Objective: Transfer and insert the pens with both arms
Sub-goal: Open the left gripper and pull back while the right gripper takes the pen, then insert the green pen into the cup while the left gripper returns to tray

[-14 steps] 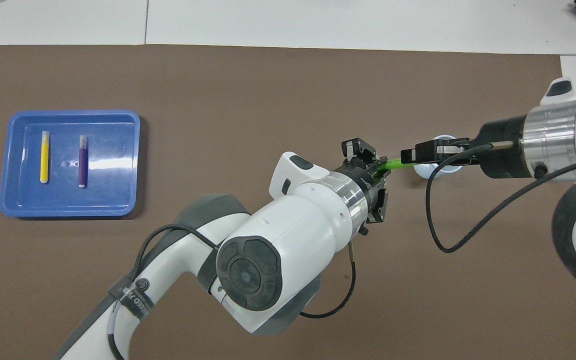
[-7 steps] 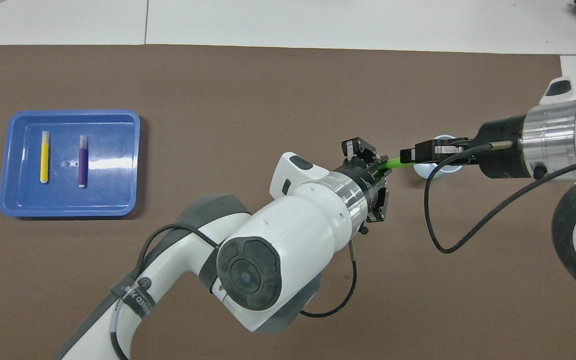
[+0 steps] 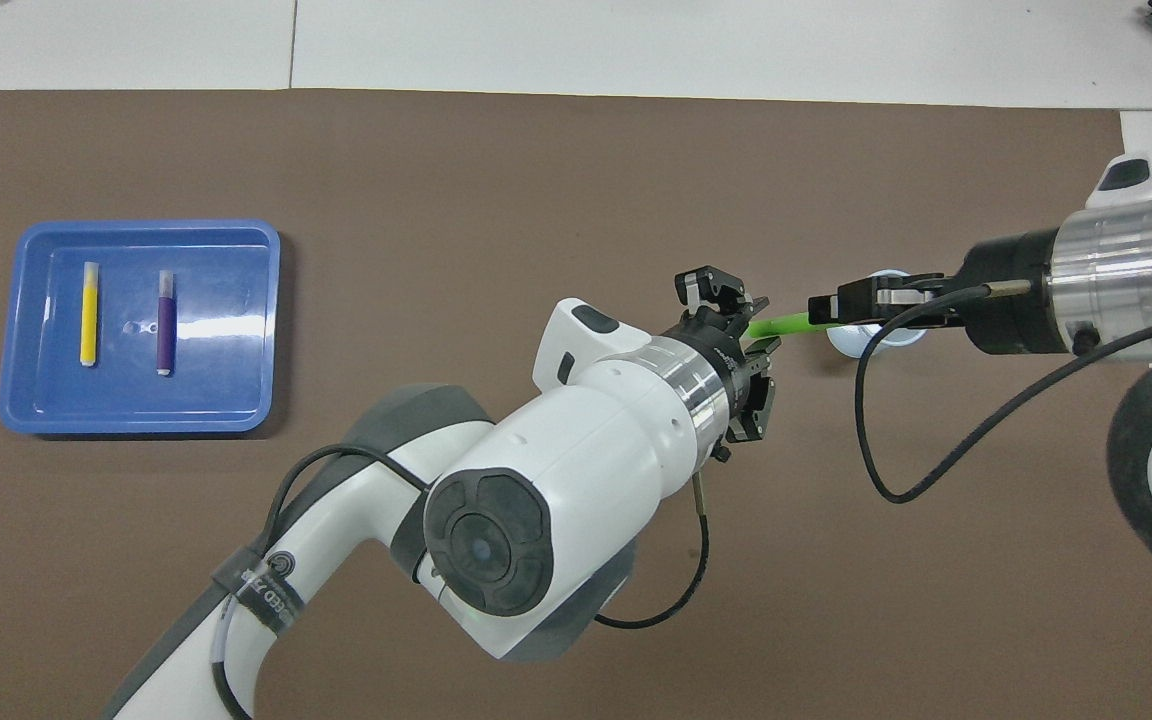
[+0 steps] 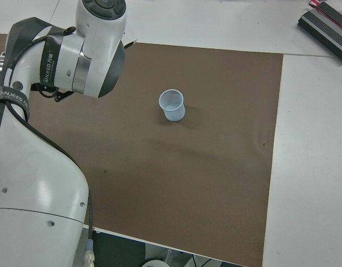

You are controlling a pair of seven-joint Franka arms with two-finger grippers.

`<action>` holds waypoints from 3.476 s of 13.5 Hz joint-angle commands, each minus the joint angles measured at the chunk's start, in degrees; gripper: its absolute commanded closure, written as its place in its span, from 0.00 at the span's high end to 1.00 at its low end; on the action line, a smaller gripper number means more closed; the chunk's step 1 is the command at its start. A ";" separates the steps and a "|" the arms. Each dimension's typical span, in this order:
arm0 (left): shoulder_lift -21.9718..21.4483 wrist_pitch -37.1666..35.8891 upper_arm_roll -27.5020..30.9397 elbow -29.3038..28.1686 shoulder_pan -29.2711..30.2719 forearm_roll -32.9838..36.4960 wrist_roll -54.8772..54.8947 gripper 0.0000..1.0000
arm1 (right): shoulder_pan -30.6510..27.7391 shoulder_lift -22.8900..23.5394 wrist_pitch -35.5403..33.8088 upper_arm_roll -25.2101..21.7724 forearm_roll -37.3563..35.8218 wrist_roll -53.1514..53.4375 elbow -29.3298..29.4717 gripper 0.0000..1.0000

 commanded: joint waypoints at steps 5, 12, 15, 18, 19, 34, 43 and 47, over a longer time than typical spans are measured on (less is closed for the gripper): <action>-1.46 -2.69 0.95 -0.60 5.51 -0.02 3.95 0.35 | -0.97 0.19 -0.34 0.20 -9.92 -3.04 0.10 0.00; -2.33 -13.23 0.78 -0.86 13.77 -0.02 29.42 0.42 | -6.15 4.14 0.80 0.20 -25.65 -11.74 -0.51 0.00; -4.17 -19.38 0.86 -2.78 16.06 -0.02 44.43 0.45 | -7.91 7.12 4.04 0.11 -27.16 -12.71 -0.95 0.00; -5.15 -27.55 0.95 -2.80 19.47 -0.02 57.63 0.45 | -7.74 10.38 7.48 0.20 -29.00 -12.45 -0.78 0.00; -5.32 -28.79 0.95 -2.97 20.36 -0.02 61.41 0.45 | -7.65 11.08 8.35 0.11 -29.53 -12.36 -0.60 0.00; -6.47 -38.99 1.13 -3.50 39.26 3.15 110.09 1.00 | -6.33 17.24 16.36 0.29 -31.12 -8.24 -1.57 0.76; -2.08 -37.86 1.13 -4.90 46.47 10.08 136.40 1.00 | -7.82 10.49 10.91 0.20 -31.03 -8.84 -0.95 1.00; 4.06 -33.22 1.13 -4.90 46.91 17.62 138.52 1.00 | -7.74 3.28 0.73 0.20 -30.07 -7.97 -0.69 1.00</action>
